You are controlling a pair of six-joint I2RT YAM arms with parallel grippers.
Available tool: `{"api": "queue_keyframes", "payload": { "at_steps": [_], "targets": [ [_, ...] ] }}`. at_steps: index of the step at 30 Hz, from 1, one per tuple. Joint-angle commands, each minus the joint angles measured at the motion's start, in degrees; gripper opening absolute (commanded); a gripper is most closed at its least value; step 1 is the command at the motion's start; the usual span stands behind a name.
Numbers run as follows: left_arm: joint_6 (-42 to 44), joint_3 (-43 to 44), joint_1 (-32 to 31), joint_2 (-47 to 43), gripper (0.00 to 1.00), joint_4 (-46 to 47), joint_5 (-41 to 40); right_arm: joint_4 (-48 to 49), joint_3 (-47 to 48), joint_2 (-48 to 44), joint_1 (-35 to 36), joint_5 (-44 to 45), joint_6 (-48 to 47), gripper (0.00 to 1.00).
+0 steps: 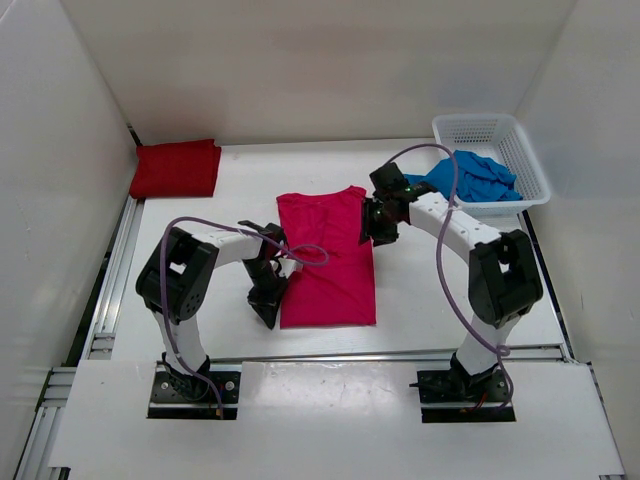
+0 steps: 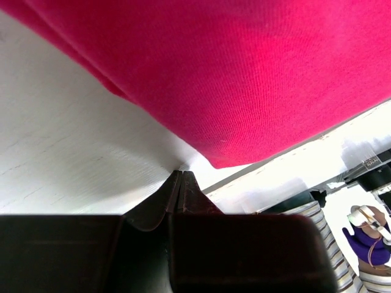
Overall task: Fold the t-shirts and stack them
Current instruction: Grab one side of the 2/3 rectangular tshirt with both arms
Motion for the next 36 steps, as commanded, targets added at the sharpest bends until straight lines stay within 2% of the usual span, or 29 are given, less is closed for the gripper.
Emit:
{"api": "queue_keyframes", "payload": {
  "at_steps": [1, 9, 17, 25, 36],
  "targets": [
    [0.9, 1.1, -0.2, -2.3, 0.11, 2.1, -3.2, -3.4, -0.4, -3.0, 0.1, 2.4, 0.5, 0.47],
    [0.9, 3.4, -0.2, -1.7, 0.11, 2.1, -3.2, -4.5, -1.5, -5.5, 0.7, 3.0, 1.7, 0.47],
    [0.9, 3.9, -0.2, -1.7, 0.11, 2.1, -3.7, -5.7, -0.7, -6.1, 1.2, 3.0, 2.9, 0.55],
    [0.9, 2.6, -0.2, -2.9, 0.11, 2.1, -4.2, -8.0, 4.6, -0.5, 1.7, 1.2, 2.9, 0.55],
    [0.9, 4.3, -0.2, -2.3, 0.11, 2.1, -3.7, -6.2, 5.1, 6.7, 2.2, 1.2, 4.1, 0.51]
  ]
}}
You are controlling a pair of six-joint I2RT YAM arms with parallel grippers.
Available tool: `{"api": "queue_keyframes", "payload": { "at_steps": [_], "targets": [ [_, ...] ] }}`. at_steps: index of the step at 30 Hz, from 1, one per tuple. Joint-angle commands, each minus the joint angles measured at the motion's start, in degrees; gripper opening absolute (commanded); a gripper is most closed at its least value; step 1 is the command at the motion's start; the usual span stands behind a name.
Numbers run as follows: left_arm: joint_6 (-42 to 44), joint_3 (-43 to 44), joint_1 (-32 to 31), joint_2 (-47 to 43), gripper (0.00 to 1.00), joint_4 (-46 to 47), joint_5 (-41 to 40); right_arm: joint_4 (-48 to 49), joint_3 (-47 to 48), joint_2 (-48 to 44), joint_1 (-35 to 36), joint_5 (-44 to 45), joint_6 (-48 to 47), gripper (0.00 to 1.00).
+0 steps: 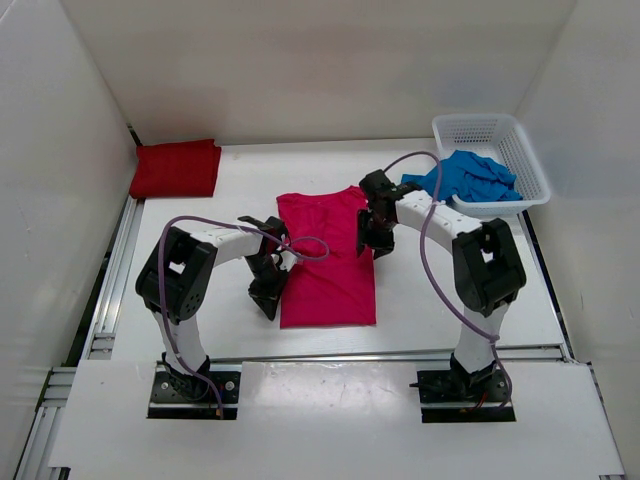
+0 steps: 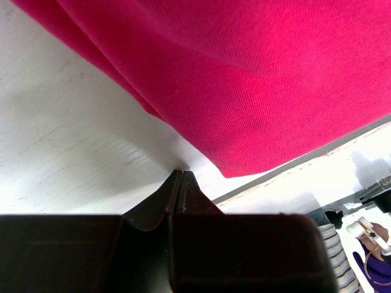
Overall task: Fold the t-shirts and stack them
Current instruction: Grab one side of the 2/3 rectangular tshirt with both arms
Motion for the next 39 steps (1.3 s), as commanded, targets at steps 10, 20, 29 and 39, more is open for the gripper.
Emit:
{"api": "queue_keyframes", "payload": {
  "at_steps": [10, 20, 29, 39],
  "targets": [
    [0.8, 1.9, -0.2, -0.9, 0.11, 0.6, 0.2, 0.5, 7.9, 9.7, 0.5, -3.0, 0.9, 0.49],
    [0.8, 3.0, -1.9, -1.5, 0.11, 0.0, 0.2, 0.5, 4.7, 10.4, 0.5, -1.2, -0.3, 0.53],
    [0.8, 6.4, -5.5, -4.3, 0.11, -1.0, -1.7, -0.1, 6.6, 12.2, 0.5, 0.0, -0.3, 0.49],
    [0.8, 5.7, -9.3, 0.6, 0.11, 1.7, -4.5, -0.1, 7.1, 10.5, 0.5, 3.6, 0.2, 0.19]
  ]
}}
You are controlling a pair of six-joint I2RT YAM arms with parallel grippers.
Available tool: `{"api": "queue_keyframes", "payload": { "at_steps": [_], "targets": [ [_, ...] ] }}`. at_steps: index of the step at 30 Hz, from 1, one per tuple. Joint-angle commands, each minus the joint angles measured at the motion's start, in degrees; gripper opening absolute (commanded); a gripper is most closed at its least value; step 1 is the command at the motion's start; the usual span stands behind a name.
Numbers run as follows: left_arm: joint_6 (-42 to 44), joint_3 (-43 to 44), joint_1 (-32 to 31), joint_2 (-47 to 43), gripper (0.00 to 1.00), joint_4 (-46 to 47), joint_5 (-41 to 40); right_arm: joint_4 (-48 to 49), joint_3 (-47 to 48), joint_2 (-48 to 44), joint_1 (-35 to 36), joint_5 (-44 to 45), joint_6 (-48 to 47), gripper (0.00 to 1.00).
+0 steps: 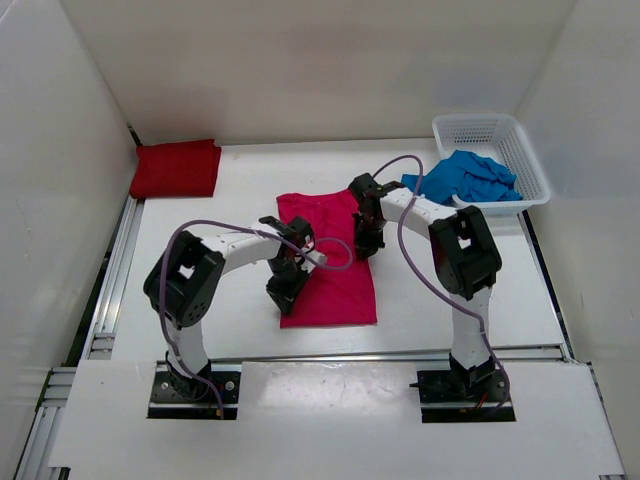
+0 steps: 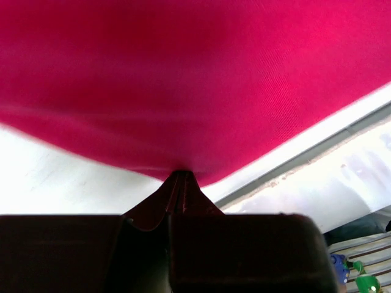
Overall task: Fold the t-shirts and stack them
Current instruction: Grab one side of the 2/3 rectangular tshirt with both arms
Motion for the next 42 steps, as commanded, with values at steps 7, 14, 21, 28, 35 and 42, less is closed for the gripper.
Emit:
{"api": "queue_keyframes", "payload": {
  "at_steps": [7, 14, 21, 28, 35, 42],
  "targets": [
    [0.4, -1.5, -1.3, 5.0, 0.11, 2.5, -1.5, -0.1, 0.6, -4.0, 0.2, 8.8, 1.2, 0.1],
    [0.4, -1.5, -1.8, 4.9, 0.11, 2.5, -1.5, -0.1, 0.6, -4.0, -0.8, 9.4, 2.5, 0.19],
    [0.4, -1.5, -1.8, 1.4, 0.2, 2.5, -2.6, -1.2, -0.2, -6.8, -0.8, 8.8, 2.5, 0.48],
    [0.4, -1.5, -1.8, -2.0, 0.31, 1.3, -5.1, -1.8, -5.5, -13.2, -0.8, 10.1, 3.6, 0.7],
    [0.4, -0.8, -1.8, -4.7, 0.39, 1.2, -7.6, -4.4, -5.9, -14.3, -0.8, 11.4, 3.6, 0.87],
    [0.4, -1.7, -1.8, -8.7, 0.56, 0.1, -10.0, -5.8, -2.9, -15.0, -0.8, 11.4, 3.6, 1.0]
  ]
}}
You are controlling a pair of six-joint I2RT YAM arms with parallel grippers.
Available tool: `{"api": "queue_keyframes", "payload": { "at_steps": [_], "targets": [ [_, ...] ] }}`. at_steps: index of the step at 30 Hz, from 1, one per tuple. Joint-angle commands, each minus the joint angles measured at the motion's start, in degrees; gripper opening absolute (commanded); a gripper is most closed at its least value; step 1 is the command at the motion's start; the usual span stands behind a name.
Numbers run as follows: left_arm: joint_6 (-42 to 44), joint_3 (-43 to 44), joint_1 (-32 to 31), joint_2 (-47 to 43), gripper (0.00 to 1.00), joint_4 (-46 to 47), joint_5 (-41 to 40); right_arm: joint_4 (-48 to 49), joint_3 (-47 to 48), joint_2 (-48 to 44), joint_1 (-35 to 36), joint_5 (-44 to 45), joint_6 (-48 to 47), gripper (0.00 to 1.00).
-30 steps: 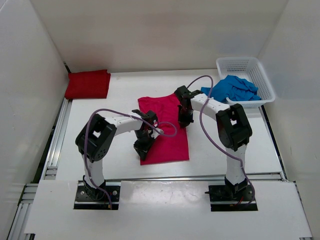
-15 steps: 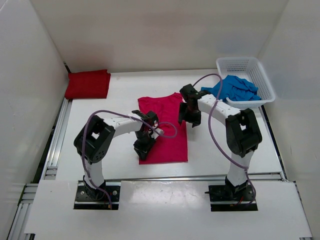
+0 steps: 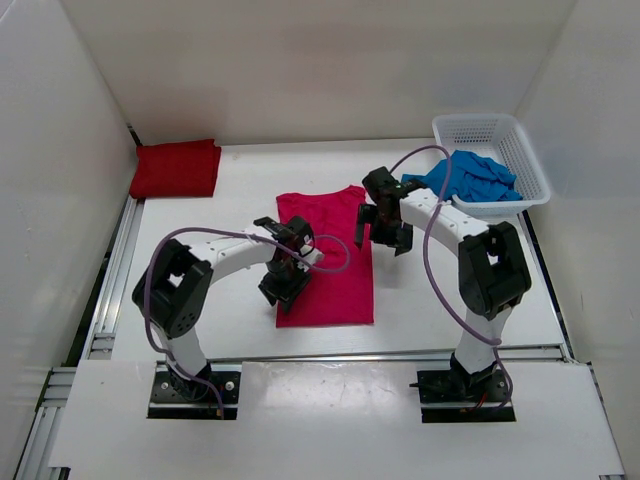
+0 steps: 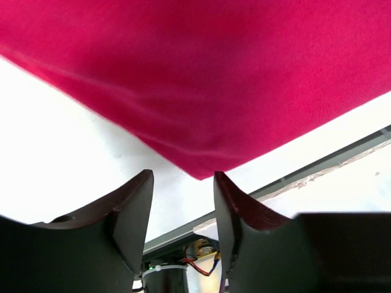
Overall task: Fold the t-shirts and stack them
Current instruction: Grab one side of the 2/3 rectangular tshirt with both arms
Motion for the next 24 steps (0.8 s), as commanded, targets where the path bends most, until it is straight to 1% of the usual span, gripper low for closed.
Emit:
{"api": "queue_keyframes", "payload": {
  "at_steps": [1, 3, 6, 7, 11, 13, 15, 16, 18, 22, 24],
  "targets": [
    [0.3, -1.4, -0.1, -5.7, 0.57, 0.3, -2.5, -2.0, 1.3, -3.3, 0.0, 1.2, 0.0, 1.0],
    [0.3, -1.9, -0.1, -6.4, 0.57, 0.3, -3.0, -3.0, 0.5, -4.0, 0.0, 1.2, 0.0, 1.0],
    [0.3, -3.7, -0.1, -8.5, 0.58, 0.3, -5.2, -3.1, -4.1, -7.2, 0.6, 0.6, 1.5, 1.0],
    [0.3, -5.1, -0.1, -9.9, 0.58, 1.4, -5.9, -2.2, -8.1, -9.9, 1.9, 0.6, 1.6, 1.0],
    [0.3, -8.1, -0.1, -14.1, 0.58, 4.1, -11.2, 1.8, -18.1, -16.3, 3.0, -0.5, 3.9, 1.0],
    [0.3, -8.9, -0.1, -15.9, 0.63, 6.7, -14.4, 3.0, -21.0, -18.4, 3.7, -0.5, 4.4, 1.0],
    [0.3, -8.9, -0.1, -18.9, 0.71, 8.1, -16.5, 3.0, -23.4, -20.6, 4.4, 0.9, 4.5, 1.0],
    [0.3, -8.9, 0.4, -20.0, 0.78, 8.6, -18.2, 3.0, -23.4, -21.1, 5.0, 1.4, 4.5, 1.0],
    [0.3, -8.9, 0.4, -23.0, 1.0, 8.6, -18.9, 3.0, -24.1, -21.8, 5.0, 1.4, 4.5, 1.0],
    [0.3, -9.1, 1.6, -26.2, 1.0, 8.6, -18.6, 4.9, -25.3, -22.4, 7.7, 0.8, 5.9, 1.0],
    [0.3, -9.7, 1.6, -25.7, 1.0, 8.6, -14.9, 6.1, -26.9, -22.9, 9.0, -1.0, 7.1, 1.0]
  ]
}}
